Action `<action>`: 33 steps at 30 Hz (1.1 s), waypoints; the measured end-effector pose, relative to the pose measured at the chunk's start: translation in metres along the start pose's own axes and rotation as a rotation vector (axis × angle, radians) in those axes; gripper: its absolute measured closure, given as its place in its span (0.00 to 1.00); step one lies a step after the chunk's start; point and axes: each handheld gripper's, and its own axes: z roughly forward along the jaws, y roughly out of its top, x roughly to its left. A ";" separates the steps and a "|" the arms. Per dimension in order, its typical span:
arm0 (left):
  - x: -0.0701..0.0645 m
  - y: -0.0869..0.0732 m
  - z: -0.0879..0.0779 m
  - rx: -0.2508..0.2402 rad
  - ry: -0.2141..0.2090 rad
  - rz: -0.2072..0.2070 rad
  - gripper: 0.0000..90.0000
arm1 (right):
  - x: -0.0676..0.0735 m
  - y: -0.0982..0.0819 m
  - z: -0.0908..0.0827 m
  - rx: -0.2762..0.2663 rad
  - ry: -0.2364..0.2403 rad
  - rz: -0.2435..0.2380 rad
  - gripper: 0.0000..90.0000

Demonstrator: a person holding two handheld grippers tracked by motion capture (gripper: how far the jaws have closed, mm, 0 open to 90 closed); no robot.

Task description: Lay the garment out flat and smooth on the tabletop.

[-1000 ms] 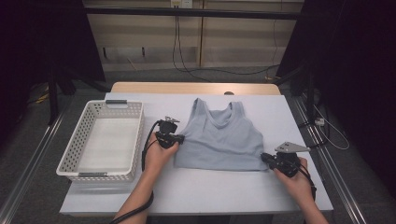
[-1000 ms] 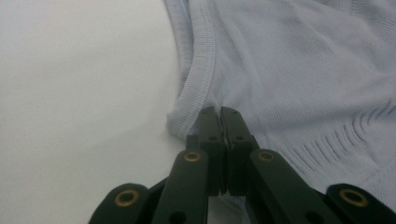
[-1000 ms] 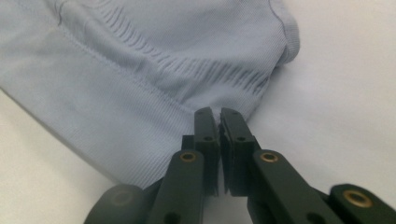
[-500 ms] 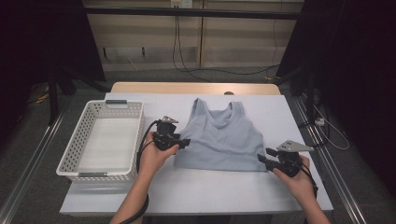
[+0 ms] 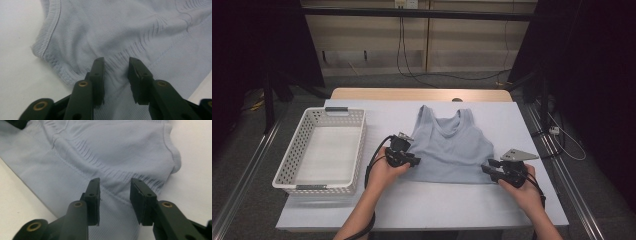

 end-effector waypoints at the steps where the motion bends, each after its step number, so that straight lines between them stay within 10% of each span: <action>1: 0.000 0.000 0.000 0.001 0.003 0.009 0.81 | 0.000 -0.001 0.002 0.011 0.003 0.001 0.70; 7: 0.000 -0.001 0.001 0.020 -0.031 0.004 0.97 | 0.001 -0.005 0.008 0.040 0.000 -0.004 0.76; 12: -0.004 0.002 0.001 0.031 -0.006 0.015 1.00 | 0.000 -0.003 0.008 0.051 0.021 0.012 1.00; 25: 0.000 0.015 -0.015 -0.041 -0.002 0.001 1.00 | -0.002 0.004 -0.003 -0.029 0.001 0.011 1.00; 33: 0.009 0.007 0.000 -0.020 -0.008 -0.024 1.00 | 0.000 -0.002 0.008 0.012 -0.024 -0.026 1.00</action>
